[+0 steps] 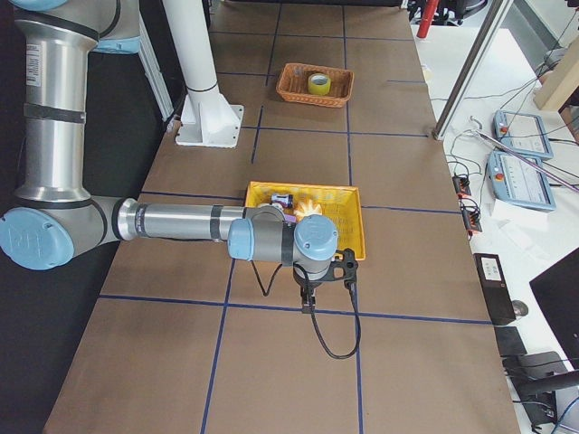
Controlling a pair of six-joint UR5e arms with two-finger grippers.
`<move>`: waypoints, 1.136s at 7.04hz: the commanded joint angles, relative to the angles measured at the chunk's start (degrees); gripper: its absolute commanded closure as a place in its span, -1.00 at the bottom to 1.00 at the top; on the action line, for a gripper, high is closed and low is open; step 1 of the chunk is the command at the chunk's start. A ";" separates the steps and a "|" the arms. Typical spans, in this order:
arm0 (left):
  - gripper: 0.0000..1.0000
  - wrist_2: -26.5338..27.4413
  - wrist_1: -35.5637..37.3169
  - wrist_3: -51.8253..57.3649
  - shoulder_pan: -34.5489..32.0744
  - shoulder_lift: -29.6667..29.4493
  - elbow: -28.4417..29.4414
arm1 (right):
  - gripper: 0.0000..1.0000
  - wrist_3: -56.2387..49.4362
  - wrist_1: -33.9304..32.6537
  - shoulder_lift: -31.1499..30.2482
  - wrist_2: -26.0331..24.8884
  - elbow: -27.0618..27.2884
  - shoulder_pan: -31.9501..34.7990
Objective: Move tape to another basket
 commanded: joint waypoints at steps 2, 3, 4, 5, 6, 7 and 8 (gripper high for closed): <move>-1.00 0.21 -0.11 0.03 -0.16 -0.16 -0.19 | -1.00 -0.03 0.01 0.01 -0.06 0.09 0.14; -1.00 0.38 -0.02 0.03 -0.77 -0.50 -0.28 | -1.00 -0.03 0.01 0.01 -0.06 0.01 0.06; -1.00 0.39 -0.02 -0.06 -0.78 -0.68 -0.28 | -1.00 -0.03 0.01 0.18 -0.06 0.09 0.14; -1.00 0.39 0.07 -0.06 -0.78 -0.68 -0.28 | -1.00 -0.03 0.01 0.18 -0.06 0.09 0.14; -1.00 0.39 0.07 -0.06 -0.78 -0.68 -0.28 | -1.00 -0.03 0.01 0.27 -0.06 0.09 0.14; -1.00 0.39 0.07 -0.06 -0.78 -0.77 -0.28 | -1.00 -0.03 0.01 0.27 -0.06 0.09 0.23; -1.00 0.39 0.07 -0.06 -0.78 -0.77 -0.28 | -1.00 -0.03 0.01 0.27 -0.06 0.09 0.23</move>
